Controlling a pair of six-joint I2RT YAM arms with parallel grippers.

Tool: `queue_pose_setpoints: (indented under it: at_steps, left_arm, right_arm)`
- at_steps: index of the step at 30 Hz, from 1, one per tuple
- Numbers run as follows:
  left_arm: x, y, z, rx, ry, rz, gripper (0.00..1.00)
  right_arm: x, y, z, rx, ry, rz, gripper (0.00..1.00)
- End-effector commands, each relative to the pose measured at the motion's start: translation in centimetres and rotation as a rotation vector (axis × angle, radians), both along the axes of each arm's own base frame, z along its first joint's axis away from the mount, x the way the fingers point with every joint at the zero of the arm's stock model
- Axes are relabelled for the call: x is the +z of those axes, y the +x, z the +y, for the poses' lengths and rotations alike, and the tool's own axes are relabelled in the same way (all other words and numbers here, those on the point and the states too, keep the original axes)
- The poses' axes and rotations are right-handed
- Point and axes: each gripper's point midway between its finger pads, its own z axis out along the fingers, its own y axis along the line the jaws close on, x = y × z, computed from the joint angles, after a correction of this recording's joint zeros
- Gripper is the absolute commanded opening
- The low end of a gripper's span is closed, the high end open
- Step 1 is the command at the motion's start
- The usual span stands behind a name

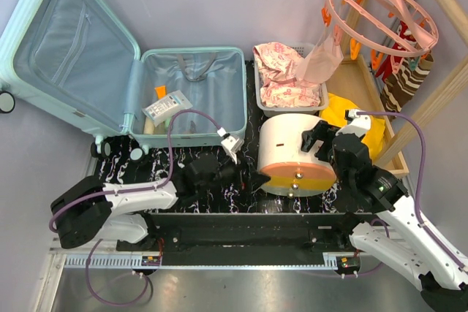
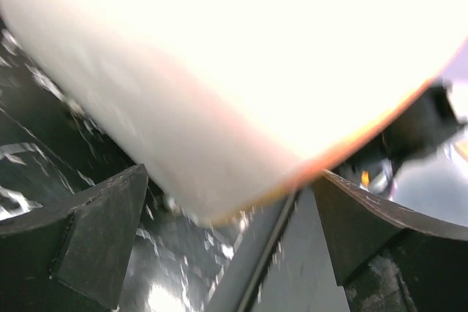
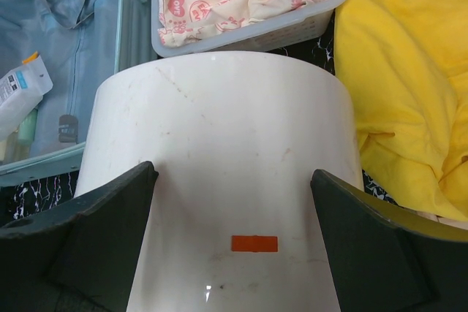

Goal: Open, take out, and arrange the luggage
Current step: Adjust the storage box at the center of the board.

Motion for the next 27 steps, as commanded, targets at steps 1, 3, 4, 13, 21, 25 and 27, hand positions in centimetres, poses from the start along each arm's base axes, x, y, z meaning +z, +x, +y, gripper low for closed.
queue_pose_setpoints:
  at_steps: [1, 3, 4, 13, 21, 25, 27]
  left_arm:
    - [1.8, 4.0, 0.5, 0.205, 0.004, -0.040, 0.99]
    - [1.4, 4.7, 0.5, 0.224, 0.020, -0.027, 0.99]
    - [1.4, 5.3, 0.6, 0.240, 0.024, -0.019, 0.99]
    - [0.3, 9.2, 2.1, 0.371, 0.071, 0.029, 0.99]
    - [-0.3, 11.7, 4.9, 0.467, 0.089, 0.055, 0.99]
    - [0.7, 12.6, 4.0, 0.441, 0.073, 0.030, 0.99]
    - [1.3, 13.2, 3.3, 0.435, 0.063, 0.023, 0.99]
  right_arm:
    - [-4.0, -1.2, 0.2, 0.033, -0.055, 0.129, 0.91]
    - [-4.1, -1.3, 0.1, 0.031, -0.053, 0.127, 0.91]
    - [-4.2, -1.3, 0.1, 0.028, -0.053, 0.126, 0.91]
    - [-4.5, -1.5, 0.2, 0.040, -0.044, 0.131, 0.91]
    - [-2.4, -0.4, 1.0, 0.083, -0.111, 0.121, 0.92]
    - [-0.3, 0.8, 0.5, 0.050, -0.163, 0.081, 0.98]
    - [0.5, 1.3, 0.8, 0.065, -0.170, 0.078, 1.00]
